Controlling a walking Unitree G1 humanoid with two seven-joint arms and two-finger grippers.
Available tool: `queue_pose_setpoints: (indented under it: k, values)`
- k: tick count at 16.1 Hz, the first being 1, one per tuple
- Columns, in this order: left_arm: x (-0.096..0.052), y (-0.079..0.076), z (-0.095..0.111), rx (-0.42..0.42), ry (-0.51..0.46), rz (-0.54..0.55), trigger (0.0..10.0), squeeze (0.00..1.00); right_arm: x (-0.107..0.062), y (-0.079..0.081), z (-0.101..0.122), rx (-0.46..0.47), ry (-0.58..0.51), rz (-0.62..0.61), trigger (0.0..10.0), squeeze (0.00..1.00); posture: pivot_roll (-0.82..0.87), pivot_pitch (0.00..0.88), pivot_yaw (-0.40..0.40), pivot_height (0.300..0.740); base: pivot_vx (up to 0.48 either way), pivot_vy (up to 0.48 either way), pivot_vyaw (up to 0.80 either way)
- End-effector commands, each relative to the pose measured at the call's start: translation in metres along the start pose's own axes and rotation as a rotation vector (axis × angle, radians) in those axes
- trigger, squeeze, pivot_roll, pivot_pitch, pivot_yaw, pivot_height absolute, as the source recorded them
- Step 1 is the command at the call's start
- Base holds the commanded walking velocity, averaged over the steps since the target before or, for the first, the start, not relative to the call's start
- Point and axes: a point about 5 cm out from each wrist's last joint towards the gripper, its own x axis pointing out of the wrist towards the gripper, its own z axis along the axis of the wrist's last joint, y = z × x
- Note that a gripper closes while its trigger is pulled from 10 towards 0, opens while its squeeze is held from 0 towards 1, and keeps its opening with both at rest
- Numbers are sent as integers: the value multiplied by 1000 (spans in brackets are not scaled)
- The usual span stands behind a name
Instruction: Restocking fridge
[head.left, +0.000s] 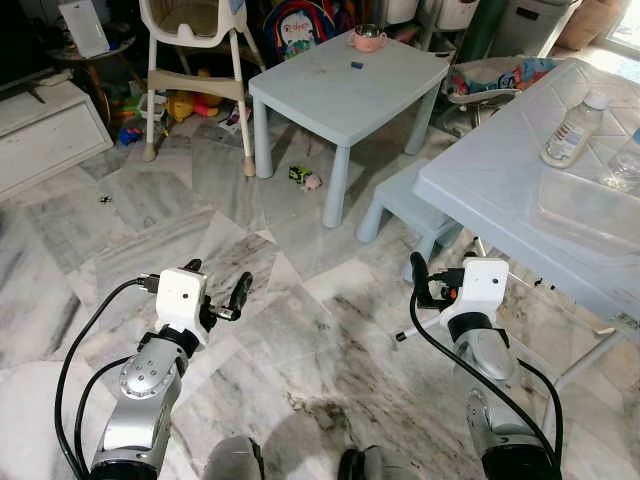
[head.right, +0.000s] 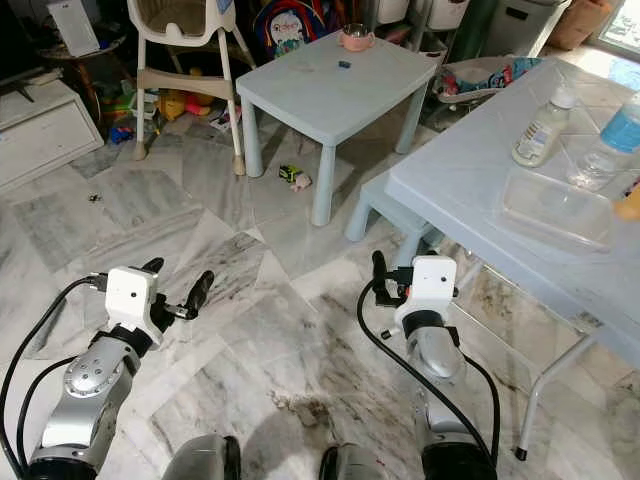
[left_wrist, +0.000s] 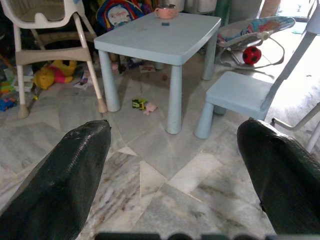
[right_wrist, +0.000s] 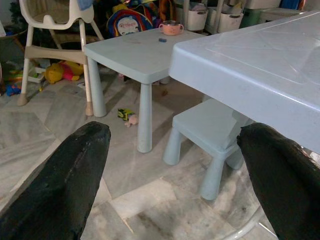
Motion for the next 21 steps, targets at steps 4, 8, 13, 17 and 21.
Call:
queue_pose_setpoints:
  k: [4, 8, 13, 17, 21]
  values:
    - [-1, -1, -4, 10, 15, -6, 10000, 0, -1, -4, -2, -1, 9, -15, 10000, 0, 57, 40, -24, 740, 0, 0, 0]
    - [-1, -2, -5, 11, 17, -5, 10000, 0, -1, -5, -2, -3, 9, -15, 10000, 0, 56, 38, -26, 740, 0, 0, 0]
    - [-4, -1, -8, 16, 21, 12, 10000, 0, -3, -6, -4, -5, 15, -15, 10000, 0, 55, 39, -27, 740, 0, 0, 0]
    - [-4, 3, -9, 29, 13, 62, 10000, 0, -6, -8, -5, -14, 25, -8, 10000, 0, 57, 31, -30, 740, 0, 0, 0]
    - [-11, 11, -13, 16, 7, 154, 10000, 0, -16, -16, -8, -22, 41, -3, 10000, 0, 59, 4, -27, 740, 0, 0, 0]
